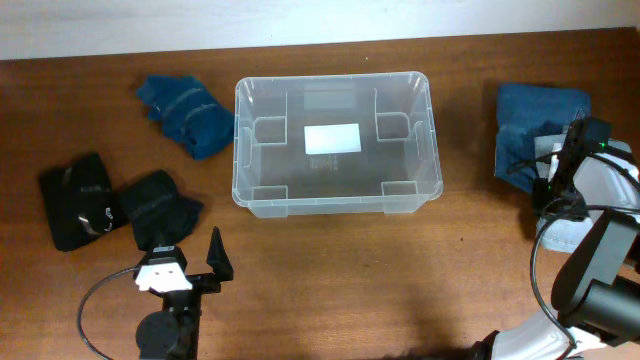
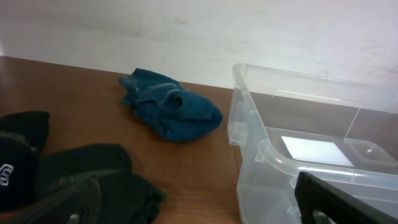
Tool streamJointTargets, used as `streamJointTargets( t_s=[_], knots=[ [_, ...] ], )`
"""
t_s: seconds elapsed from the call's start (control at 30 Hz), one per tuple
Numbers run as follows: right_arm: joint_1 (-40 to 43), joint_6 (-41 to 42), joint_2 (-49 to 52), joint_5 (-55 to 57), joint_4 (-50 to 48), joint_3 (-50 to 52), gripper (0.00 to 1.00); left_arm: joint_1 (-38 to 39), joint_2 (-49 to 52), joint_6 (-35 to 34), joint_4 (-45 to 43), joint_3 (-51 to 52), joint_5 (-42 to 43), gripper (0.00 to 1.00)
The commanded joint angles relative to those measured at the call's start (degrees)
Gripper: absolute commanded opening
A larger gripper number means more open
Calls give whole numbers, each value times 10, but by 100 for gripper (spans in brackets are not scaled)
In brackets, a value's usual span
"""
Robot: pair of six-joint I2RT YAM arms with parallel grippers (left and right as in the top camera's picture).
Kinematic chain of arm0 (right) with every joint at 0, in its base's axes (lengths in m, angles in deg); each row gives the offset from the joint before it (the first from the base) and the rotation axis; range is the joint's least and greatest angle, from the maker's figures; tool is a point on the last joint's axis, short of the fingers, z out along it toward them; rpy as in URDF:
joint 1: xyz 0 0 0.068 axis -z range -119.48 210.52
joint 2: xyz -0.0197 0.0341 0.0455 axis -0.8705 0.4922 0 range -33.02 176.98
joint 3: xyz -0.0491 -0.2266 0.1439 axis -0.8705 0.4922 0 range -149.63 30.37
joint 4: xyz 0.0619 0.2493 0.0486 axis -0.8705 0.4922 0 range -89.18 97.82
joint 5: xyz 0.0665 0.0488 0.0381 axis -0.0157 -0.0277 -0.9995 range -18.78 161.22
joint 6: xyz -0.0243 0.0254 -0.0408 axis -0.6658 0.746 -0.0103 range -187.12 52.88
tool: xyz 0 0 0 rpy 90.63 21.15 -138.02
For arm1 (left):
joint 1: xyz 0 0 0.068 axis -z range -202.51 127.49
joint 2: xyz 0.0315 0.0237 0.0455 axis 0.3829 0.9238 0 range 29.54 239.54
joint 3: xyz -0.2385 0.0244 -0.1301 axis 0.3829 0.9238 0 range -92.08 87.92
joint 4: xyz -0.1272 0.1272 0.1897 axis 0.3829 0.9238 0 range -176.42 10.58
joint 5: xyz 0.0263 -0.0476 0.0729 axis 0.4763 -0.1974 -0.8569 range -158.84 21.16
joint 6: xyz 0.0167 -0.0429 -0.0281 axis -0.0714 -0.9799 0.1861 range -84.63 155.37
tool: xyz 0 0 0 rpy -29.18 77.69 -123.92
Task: Pack container
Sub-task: 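Reach the right gripper to the light-blue folded jeans on the right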
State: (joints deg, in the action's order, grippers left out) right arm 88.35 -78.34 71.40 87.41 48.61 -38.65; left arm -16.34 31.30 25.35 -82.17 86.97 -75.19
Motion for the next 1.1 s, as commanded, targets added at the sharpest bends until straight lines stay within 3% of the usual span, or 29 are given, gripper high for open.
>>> streamJointTargets(
  t_s=[0.0,0.03,0.27,0.73,0.93,1.07],
  knots=[
    [4,13,8,25,-2,-10,9,-3,-2,9,-1,4,6,99],
    [3,29,8,25,-1,-16,4,-3,-2,9,-1,4,6,99],
    [-2,36,6,-116,90,-134,4,-3,-2,9,-1,4,6,99],
    [-33,28,5,-237,434,-650,4,-3,-2,9,-1,4,6,99],
    [-109,5,4,-360,469,-794,4,-3,-2,9,-1,4,6,99],
    [-173,12,4,-343,463,-854,4,-3,-2,9,-1,4,6,99]
  ],
)
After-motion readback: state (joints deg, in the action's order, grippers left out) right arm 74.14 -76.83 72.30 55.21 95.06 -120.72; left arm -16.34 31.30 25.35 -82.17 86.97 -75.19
